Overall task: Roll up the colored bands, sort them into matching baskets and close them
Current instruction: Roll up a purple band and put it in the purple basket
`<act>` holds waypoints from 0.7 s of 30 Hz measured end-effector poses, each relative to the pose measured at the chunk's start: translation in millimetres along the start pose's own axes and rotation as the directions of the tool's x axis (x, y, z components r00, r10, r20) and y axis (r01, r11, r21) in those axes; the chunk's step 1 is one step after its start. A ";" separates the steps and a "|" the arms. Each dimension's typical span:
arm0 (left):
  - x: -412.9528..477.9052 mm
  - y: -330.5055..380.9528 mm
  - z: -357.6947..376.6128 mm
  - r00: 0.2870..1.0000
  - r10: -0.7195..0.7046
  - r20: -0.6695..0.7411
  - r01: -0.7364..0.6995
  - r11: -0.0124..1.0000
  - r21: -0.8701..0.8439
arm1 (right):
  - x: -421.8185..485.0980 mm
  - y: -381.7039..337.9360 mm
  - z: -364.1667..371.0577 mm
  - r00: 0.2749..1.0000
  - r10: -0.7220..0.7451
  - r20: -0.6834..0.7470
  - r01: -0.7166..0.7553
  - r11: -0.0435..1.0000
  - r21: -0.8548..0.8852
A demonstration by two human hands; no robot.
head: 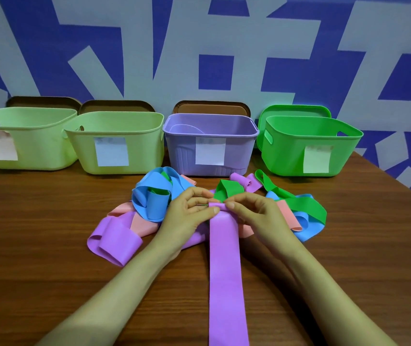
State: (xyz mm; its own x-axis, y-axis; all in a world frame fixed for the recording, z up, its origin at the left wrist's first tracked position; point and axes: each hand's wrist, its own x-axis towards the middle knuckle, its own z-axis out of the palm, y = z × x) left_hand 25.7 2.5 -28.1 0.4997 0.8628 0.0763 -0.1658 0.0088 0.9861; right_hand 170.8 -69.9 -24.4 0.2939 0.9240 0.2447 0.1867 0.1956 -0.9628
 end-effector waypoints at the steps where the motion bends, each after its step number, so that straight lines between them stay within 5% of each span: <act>1: -0.1 -0.3 0.1 0.999 -0.046 0.025 0.046 0.999 -0.025 | 0.4 0.3 -0.6 1.000 -0.002 -0.004 0.002 1.000 0.007; 11: 3.2 5.5 -8.9 0.955 -0.202 0.218 0.231 0.966 -0.116 | 0.9 -0.7 -2.9 1.000 0.001 0.020 -0.001 1.000 -0.007; 21: 2.2 5.5 -8.4 0.947 -0.233 0.220 0.261 0.959 -0.111 | 1.8 3.3 -2.8 1.000 -0.007 -0.002 0.007 0.999 -0.050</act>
State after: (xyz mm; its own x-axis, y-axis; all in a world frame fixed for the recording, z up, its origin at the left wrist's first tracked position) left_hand 18.7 8.6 -23.7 0.6989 0.7043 -0.1246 -0.1230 0.2900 0.9491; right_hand 174.5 -68.5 -26.8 0.2947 0.9218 0.2520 0.2357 0.1855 -0.9540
